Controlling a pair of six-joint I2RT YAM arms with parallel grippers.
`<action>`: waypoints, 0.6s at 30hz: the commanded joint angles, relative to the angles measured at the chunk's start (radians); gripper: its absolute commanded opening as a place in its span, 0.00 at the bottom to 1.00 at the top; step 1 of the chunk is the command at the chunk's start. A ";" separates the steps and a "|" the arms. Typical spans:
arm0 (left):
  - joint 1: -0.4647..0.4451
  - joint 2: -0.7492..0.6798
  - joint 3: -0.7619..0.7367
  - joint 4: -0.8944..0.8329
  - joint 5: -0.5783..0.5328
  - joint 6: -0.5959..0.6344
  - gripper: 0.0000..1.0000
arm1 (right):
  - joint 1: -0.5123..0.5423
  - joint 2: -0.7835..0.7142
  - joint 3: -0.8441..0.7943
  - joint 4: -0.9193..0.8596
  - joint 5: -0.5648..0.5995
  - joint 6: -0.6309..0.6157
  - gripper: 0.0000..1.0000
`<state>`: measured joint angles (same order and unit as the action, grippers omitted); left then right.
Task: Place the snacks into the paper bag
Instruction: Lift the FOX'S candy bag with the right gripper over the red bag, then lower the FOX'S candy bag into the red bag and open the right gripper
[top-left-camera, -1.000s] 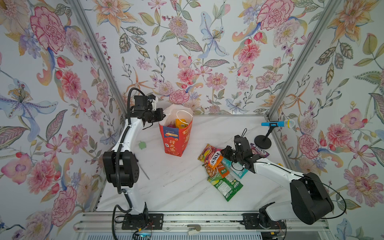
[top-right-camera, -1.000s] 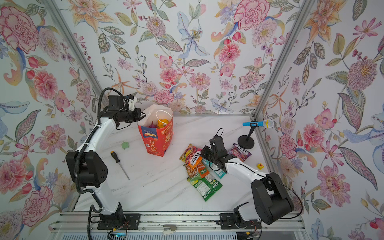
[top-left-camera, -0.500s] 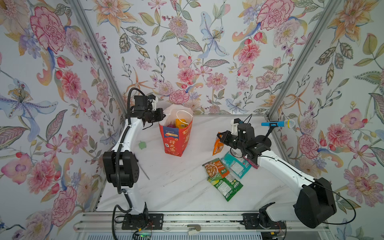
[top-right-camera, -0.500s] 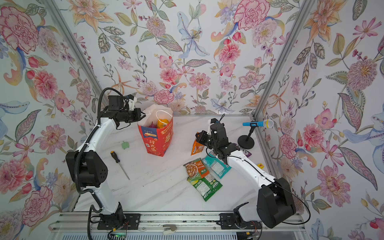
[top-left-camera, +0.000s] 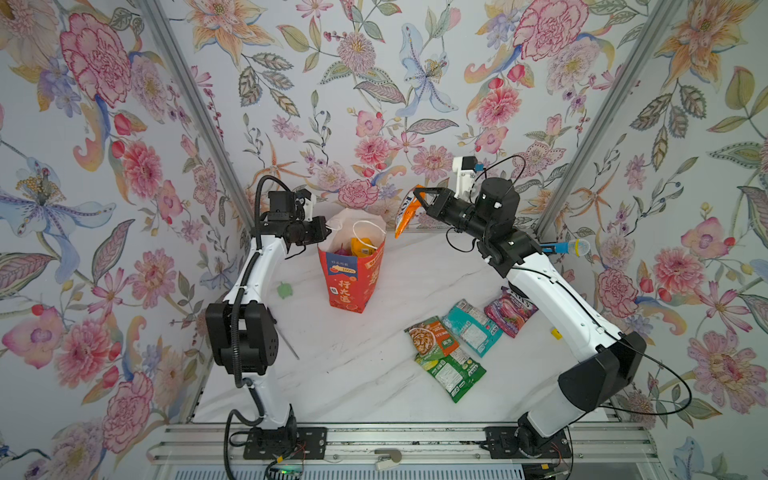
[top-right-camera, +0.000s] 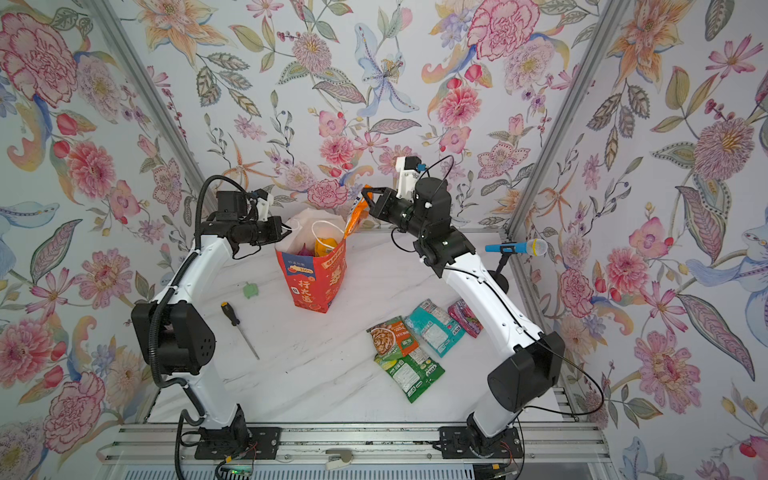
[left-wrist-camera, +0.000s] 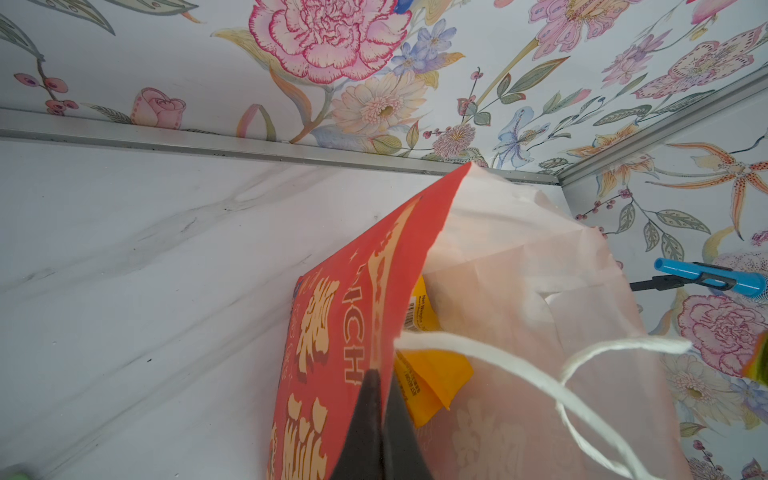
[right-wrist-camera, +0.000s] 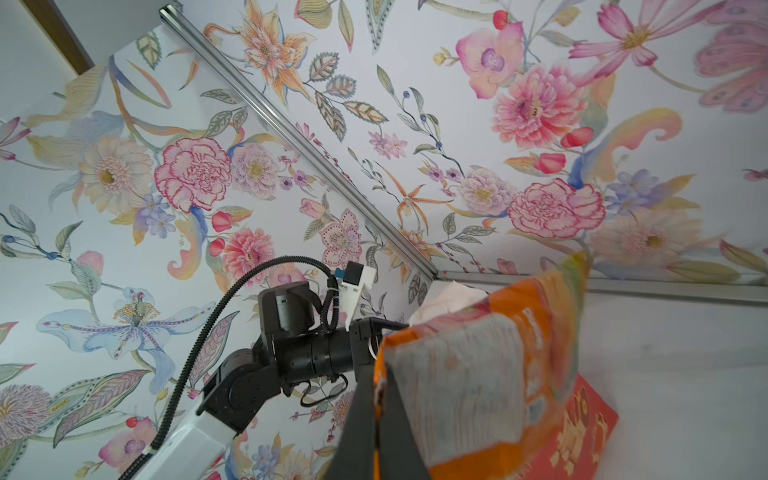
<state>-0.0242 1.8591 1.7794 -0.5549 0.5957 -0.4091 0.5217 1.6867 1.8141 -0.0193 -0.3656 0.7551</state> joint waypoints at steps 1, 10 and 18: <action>-0.006 -0.021 -0.008 0.032 0.020 -0.006 0.00 | 0.025 0.082 0.156 -0.015 -0.068 -0.035 0.00; -0.007 -0.019 -0.008 0.036 0.018 -0.013 0.00 | 0.078 0.386 0.630 -0.137 -0.165 -0.013 0.00; -0.007 -0.016 0.004 0.032 0.021 -0.010 0.00 | 0.084 0.504 0.726 -0.145 -0.243 0.052 0.00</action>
<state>-0.0250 1.8587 1.7744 -0.5449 0.5957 -0.4099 0.6086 2.1765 2.5134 -0.1749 -0.5560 0.7815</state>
